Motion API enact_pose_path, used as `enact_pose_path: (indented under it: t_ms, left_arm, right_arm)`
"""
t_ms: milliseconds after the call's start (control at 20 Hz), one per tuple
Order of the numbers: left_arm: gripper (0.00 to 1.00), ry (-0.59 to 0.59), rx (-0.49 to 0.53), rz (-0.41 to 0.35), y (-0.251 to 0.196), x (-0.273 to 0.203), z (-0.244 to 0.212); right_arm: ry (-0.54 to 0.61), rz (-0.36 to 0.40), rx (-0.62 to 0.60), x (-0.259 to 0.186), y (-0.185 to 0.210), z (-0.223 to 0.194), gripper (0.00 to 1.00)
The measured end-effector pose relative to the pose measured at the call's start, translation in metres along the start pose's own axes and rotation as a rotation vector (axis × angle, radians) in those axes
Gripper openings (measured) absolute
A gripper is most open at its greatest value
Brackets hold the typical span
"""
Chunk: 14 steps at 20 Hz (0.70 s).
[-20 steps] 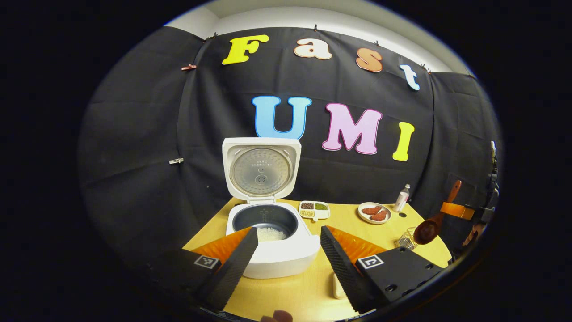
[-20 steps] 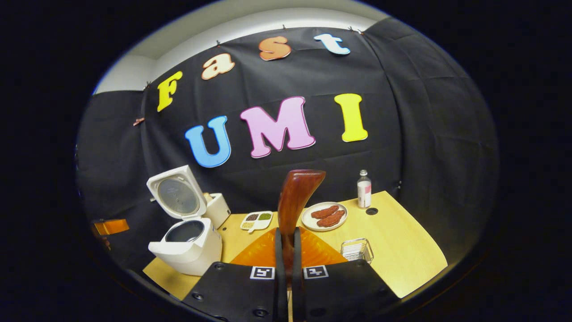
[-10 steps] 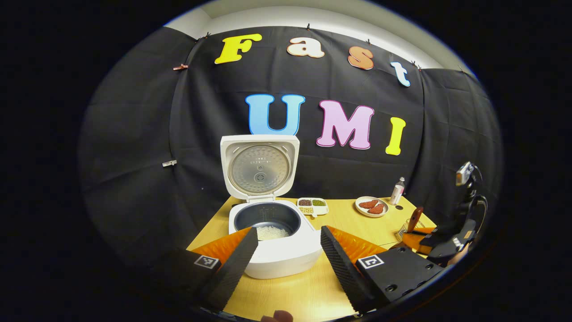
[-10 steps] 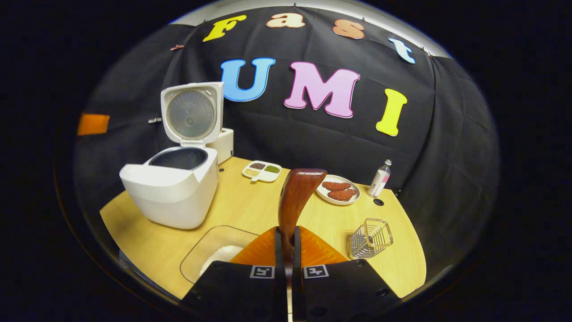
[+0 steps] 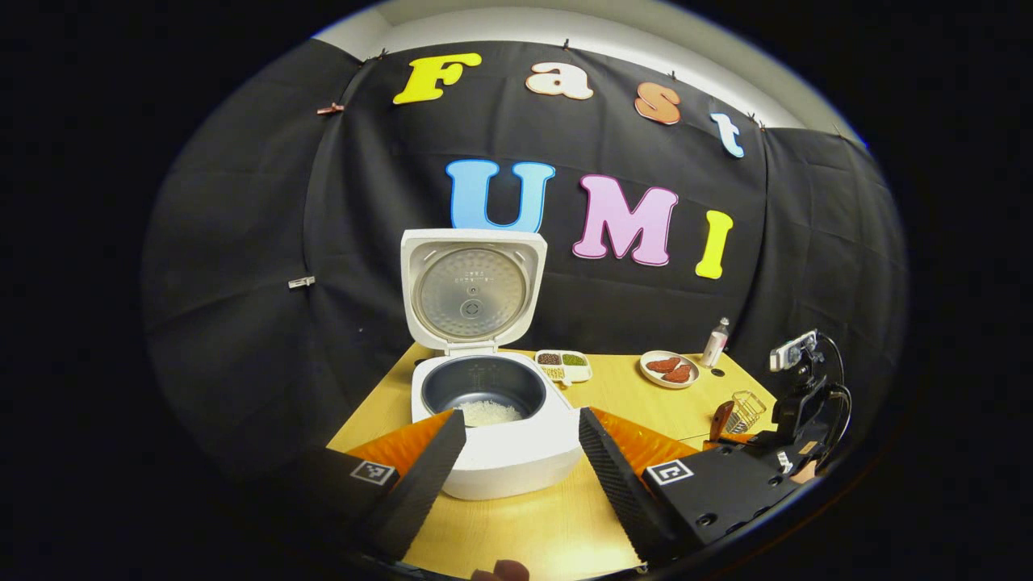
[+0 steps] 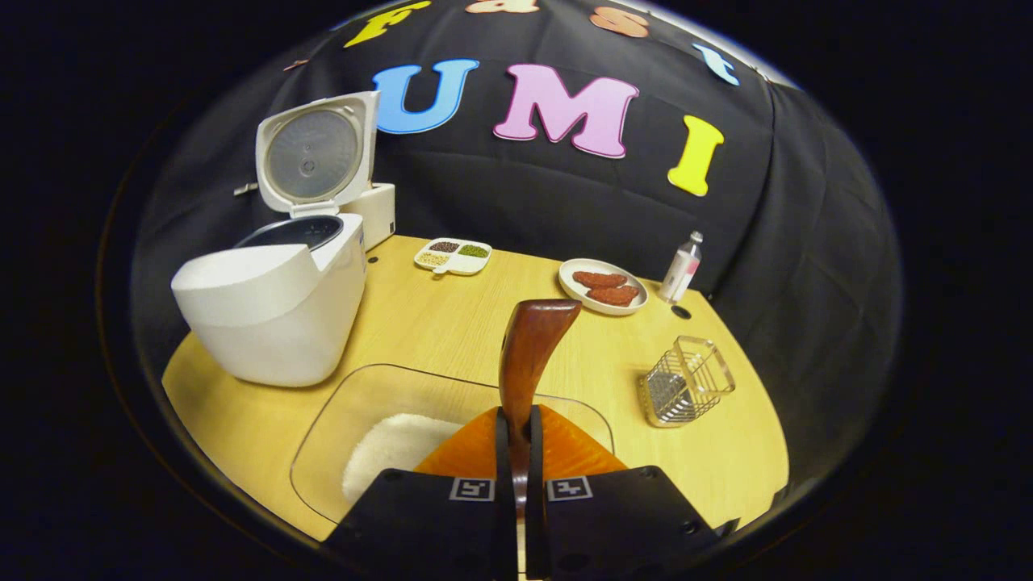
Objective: Close the left gripper, press the button to open the rice cooker; take a wooden spoon from the chopstick holder with the right hand, scoop a spoonful of rice and pour it into the rice cooker, then put the wooden spoon back into the chopstick holder.
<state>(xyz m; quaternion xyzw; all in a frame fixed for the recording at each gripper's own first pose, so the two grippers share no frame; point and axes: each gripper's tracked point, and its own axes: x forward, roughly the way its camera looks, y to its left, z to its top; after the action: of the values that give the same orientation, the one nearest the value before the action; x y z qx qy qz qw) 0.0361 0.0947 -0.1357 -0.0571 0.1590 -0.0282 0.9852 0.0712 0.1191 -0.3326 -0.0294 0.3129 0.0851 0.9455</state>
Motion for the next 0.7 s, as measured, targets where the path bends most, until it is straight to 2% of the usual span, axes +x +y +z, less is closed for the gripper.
enact_pose_path:
  t_ms: [350,700]
  left_arm:
    - [0.97,-0.003,0.005,0.014,0.007,0.002,0.001]
    - [0.97,-0.005,0.015,0.023,0.004,-0.002,0.003]
  right_arm:
    - [0.053,0.108,0.416,0.003,0.020,-0.004,0.09]
    - [0.064,0.150,0.743,0.000,-0.014,-0.011,0.09]
